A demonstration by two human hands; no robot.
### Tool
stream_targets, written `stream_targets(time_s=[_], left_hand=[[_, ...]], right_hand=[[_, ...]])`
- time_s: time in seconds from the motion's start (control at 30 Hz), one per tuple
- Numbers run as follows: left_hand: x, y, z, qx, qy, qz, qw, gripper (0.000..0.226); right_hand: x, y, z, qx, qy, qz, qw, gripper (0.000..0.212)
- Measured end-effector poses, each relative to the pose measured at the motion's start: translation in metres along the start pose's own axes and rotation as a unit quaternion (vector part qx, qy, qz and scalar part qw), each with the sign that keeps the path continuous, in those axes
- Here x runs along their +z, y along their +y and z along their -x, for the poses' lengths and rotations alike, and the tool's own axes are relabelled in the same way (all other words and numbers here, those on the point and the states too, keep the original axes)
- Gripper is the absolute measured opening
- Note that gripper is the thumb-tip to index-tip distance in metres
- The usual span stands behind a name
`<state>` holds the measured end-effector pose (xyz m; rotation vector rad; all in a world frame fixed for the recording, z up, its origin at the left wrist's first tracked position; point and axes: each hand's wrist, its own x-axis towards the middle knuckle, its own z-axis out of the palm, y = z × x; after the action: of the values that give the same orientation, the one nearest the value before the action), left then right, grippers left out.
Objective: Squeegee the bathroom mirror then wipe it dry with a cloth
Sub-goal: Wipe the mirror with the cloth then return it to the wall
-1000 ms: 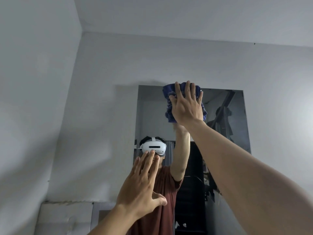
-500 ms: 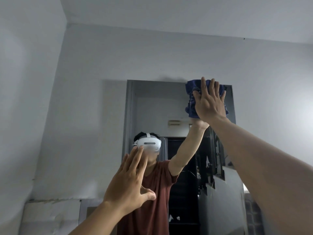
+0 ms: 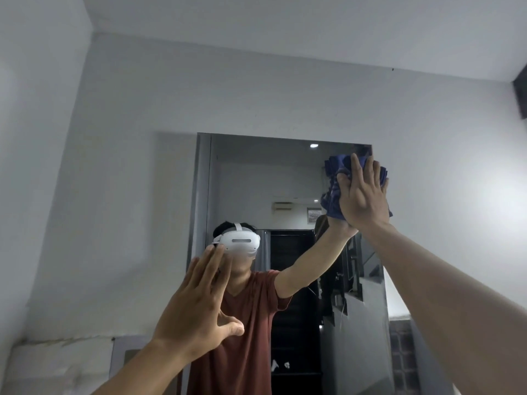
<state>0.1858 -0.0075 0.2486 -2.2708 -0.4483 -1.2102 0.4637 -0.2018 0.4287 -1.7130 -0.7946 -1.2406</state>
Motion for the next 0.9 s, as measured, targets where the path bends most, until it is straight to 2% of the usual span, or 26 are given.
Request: stream_targets(time_s=[0.23, 0.4, 0.7, 0.9], left_hand=[[-0.001, 0.000, 0.000, 0.004, -0.009, -0.023, 1.000, 0.130], [0.000, -0.001, 0.001, 0.006, -0.008, -0.022, 1.000, 0.129], [-0.004, 0.001, 0.002, 0.007, -0.003, 0.004, 1.000, 0.132], [-0.002, 0.006, 0.027, 0.009, 0.003, 0.010, 1.000, 0.112]], right_hand=[[0.010, -0.005, 0.042, 0.029, 0.039, -0.037, 0.998, 0.053], [0.019, -0.027, 0.050, 0.039, 0.023, -0.028, 0.999, 0.056], [0.028, -0.098, 0.062, -0.043, -0.017, 0.004, 0.999, 0.062], [0.036, -0.146, 0.069, -0.084, -0.033, -0.021, 0.996, 0.061]])
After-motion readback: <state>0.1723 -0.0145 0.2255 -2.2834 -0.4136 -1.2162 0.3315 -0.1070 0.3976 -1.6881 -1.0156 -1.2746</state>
